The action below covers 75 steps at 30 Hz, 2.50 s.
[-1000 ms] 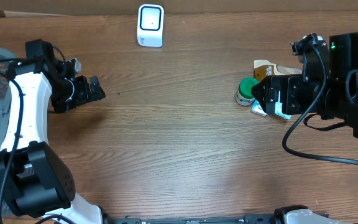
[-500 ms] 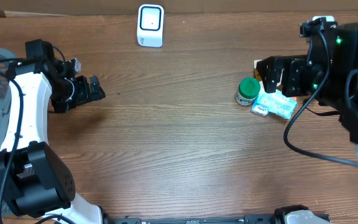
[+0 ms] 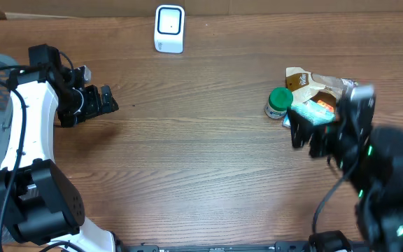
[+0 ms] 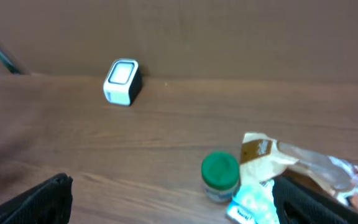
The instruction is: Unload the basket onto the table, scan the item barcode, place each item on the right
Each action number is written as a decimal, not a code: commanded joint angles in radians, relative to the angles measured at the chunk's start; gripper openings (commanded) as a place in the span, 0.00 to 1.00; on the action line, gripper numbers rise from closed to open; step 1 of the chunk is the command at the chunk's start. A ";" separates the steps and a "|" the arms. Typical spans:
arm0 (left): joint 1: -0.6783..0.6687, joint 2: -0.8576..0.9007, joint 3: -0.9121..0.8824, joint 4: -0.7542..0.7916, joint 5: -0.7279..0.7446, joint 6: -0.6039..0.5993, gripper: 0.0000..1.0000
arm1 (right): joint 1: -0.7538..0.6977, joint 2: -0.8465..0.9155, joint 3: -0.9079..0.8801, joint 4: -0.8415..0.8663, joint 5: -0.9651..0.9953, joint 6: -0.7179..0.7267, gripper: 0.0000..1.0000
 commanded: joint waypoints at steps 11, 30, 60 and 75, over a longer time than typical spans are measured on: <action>-0.007 -0.015 0.019 0.001 0.002 0.008 1.00 | 0.002 -0.517 -0.718 0.481 -0.058 -0.003 1.00; -0.007 -0.015 0.019 0.001 0.002 0.008 1.00 | 0.002 -0.678 -0.900 0.583 -0.082 -0.004 1.00; -0.041 -0.101 0.017 0.003 0.002 0.008 1.00 | 0.002 -0.678 -0.900 0.583 -0.082 -0.004 1.00; -0.159 -0.543 -0.051 0.017 0.002 0.008 1.00 | 0.002 -0.678 -0.900 0.583 -0.082 -0.004 1.00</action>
